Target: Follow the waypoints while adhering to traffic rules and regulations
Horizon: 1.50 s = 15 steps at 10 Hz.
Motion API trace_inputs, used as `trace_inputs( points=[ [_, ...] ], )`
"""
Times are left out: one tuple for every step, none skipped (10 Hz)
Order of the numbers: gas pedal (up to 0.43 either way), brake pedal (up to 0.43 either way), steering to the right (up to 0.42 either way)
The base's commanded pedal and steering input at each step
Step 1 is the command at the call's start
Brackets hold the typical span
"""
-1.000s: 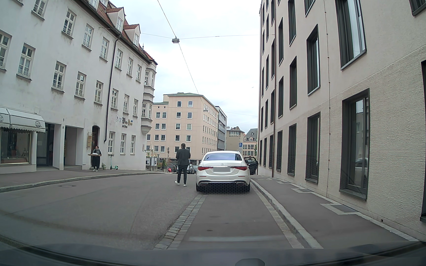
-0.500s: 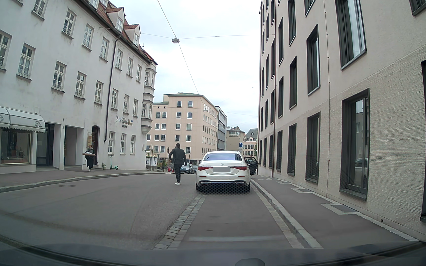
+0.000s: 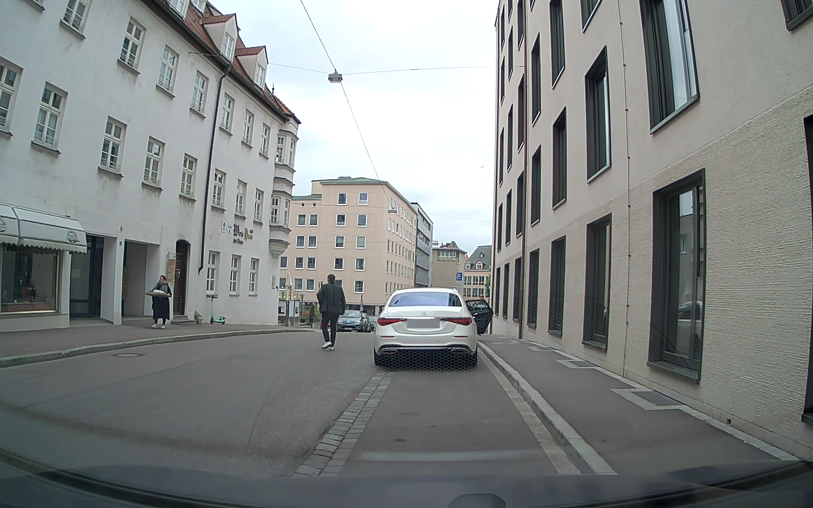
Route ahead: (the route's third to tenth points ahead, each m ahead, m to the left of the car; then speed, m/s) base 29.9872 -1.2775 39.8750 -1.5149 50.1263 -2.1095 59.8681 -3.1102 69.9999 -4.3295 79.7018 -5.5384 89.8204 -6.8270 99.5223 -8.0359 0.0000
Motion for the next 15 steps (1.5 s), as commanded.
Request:
trace_inputs(
  points=[
    [0.0, 0.451, 0.018],
    [0.0, 0.451, 0.018],
    [0.0, 0.451, 0.018],
    [0.0, 0.451, 0.018],
    [0.0, 0.451, 0.018],
    [0.0, 0.451, 0.018],
    [0.0, 0.451, 0.018],
    [0.0, 0.445, 0.018],
    [0.0, 0.451, 0.018],
    [0.0, 0.451, 0.018],
    [0.0, 0.445, 0.018],
    [0.0, 0.451, 0.018],
    [0.0, 0.445, 0.018],
    [0.0, 0.396, 0.018],
    [0.0, 0.329, 0.018]
  ],
)
